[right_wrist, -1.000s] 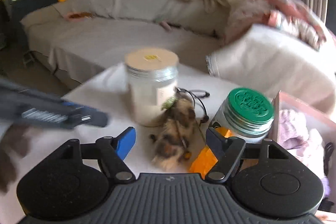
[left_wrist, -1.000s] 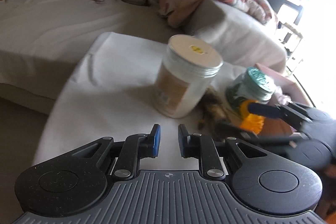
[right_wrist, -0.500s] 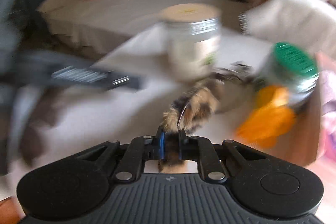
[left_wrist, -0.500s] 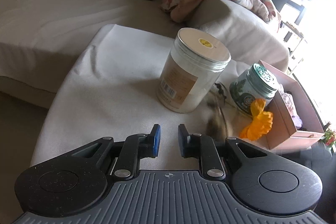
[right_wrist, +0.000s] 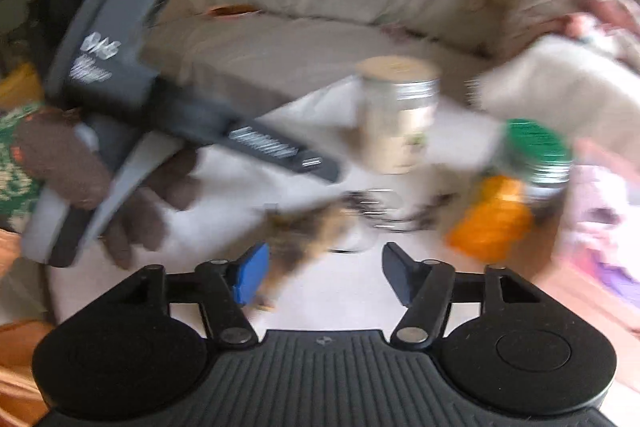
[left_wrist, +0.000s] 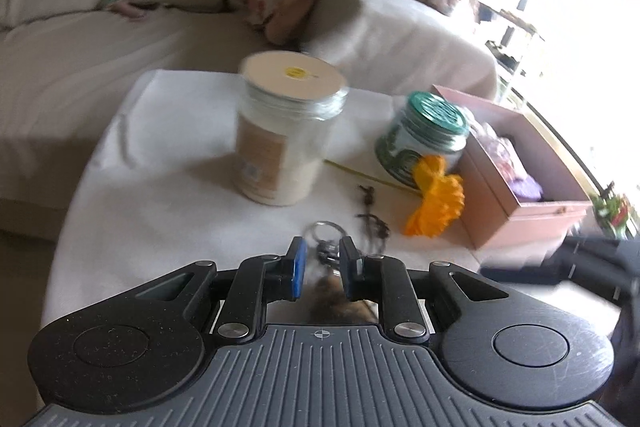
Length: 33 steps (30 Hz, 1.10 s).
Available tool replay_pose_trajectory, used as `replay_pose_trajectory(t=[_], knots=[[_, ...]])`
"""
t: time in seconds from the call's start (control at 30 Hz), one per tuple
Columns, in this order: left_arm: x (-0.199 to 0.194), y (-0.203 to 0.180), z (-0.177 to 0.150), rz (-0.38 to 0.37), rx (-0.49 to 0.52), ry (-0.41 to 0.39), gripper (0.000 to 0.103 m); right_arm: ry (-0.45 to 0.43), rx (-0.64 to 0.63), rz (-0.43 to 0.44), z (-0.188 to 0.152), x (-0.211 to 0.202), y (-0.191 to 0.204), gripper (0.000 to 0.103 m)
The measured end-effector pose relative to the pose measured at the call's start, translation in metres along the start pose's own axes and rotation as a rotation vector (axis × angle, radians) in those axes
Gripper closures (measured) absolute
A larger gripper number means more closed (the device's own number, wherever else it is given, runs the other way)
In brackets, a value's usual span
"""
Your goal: Organize soft objects
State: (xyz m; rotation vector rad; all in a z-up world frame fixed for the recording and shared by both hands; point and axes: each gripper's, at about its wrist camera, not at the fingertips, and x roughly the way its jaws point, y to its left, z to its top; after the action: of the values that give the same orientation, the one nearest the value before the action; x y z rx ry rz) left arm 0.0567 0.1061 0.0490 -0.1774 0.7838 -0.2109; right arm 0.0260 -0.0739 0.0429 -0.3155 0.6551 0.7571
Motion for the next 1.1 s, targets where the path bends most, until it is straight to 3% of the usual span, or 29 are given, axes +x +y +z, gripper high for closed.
replay_pose_trajectory(t=[0.1,0.2,0.27,0.37,0.53,0.63,0.67,0.7,0.9,1.1], knots=[[0.01,-0.015,-0.006,0.002,0.073,0.012,0.082,-0.036,0.021,-0.141,-0.007,-0.01,-0.02,0.034],[0.022,-0.027,-0.015,0.12,0.155,0.033,0.082,-0.051,0.008,-0.288,-0.004,-0.005,-0.034,0.034],[0.024,-0.027,-0.02,0.146,0.183,0.042,0.082,-0.051,0.001,-0.348,-0.001,0.0,-0.042,0.034],[0.025,-0.022,-0.026,0.113,0.163,0.068,0.076,-0.035,-0.005,-0.377,0.009,0.016,-0.048,0.034],[0.018,-0.019,-0.034,0.11,0.129,0.057,0.076,0.042,-0.056,-0.438,0.025,0.066,-0.052,0.038],[0.013,-0.021,-0.04,0.105,0.173,0.044,0.076,0.103,-0.052,-0.422,0.027,0.086,-0.058,0.068],[0.012,-0.021,-0.041,0.102,0.184,0.039,0.076,0.118,-0.048,-0.41,0.027,0.09,-0.059,0.084],[0.012,-0.021,-0.041,0.101,0.193,0.031,0.077,0.134,-0.038,-0.39,0.027,0.09,-0.059,0.089],[0.011,-0.007,-0.041,0.014,0.135,-0.048,0.086,0.127,0.056,-0.249,0.037,0.064,-0.064,0.095],[-0.011,0.004,-0.023,0.0,0.121,-0.162,0.088,0.04,0.137,-0.221,0.062,0.025,-0.079,0.095]])
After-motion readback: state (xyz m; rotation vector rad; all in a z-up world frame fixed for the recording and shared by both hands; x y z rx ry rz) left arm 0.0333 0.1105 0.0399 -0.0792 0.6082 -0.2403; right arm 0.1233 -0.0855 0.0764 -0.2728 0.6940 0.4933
